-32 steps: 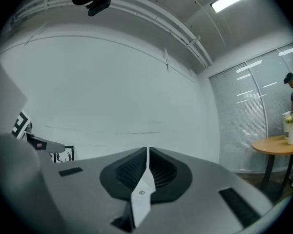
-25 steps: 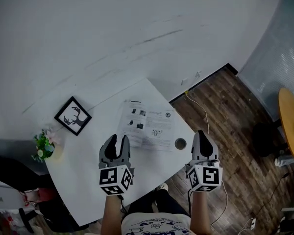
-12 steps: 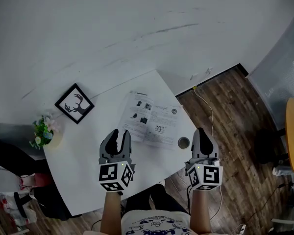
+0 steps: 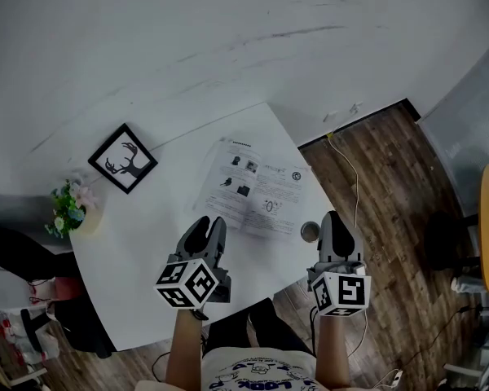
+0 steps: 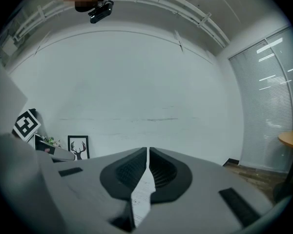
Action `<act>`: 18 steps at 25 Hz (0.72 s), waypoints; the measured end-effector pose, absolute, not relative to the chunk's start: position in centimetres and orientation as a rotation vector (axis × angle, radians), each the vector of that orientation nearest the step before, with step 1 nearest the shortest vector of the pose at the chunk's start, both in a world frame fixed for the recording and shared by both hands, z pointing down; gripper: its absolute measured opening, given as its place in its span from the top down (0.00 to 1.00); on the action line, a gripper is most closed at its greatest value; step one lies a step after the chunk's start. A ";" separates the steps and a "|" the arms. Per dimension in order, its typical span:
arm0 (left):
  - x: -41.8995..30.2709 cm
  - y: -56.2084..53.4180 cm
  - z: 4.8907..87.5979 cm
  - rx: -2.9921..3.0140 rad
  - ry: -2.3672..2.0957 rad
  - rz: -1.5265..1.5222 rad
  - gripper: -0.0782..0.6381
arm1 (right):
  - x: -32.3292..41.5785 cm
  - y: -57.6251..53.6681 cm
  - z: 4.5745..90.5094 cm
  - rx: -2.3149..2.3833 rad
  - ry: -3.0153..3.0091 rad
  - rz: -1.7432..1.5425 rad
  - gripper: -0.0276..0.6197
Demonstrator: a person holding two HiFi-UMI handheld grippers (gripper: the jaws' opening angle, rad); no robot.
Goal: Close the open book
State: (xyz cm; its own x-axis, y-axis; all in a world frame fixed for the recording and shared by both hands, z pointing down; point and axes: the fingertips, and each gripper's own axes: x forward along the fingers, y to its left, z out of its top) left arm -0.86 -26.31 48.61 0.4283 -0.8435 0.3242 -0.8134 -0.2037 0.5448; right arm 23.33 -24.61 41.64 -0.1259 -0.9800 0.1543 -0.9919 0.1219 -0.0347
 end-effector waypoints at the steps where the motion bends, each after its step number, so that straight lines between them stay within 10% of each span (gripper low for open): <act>1: -0.9 -26.2 49.3 1.988 -1.370 -0.087 0.69 | 23.2 -24.6 41.9 2.006 -2.280 0.201 0.91; 18: -1.4 -26.1 58.6 1.595 -1.180 -0.305 0.65 | 21.3 -24.7 46.4 1.910 -2.256 0.300 0.91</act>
State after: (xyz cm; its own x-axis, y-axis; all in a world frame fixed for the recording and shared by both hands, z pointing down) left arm -1.36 -26.07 58.62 0.4753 -0.8025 0.3608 -0.5271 0.0686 0.8470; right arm 21.31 -24.72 46.38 -0.1648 -0.9520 0.2578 -0.9863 0.1591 -0.0432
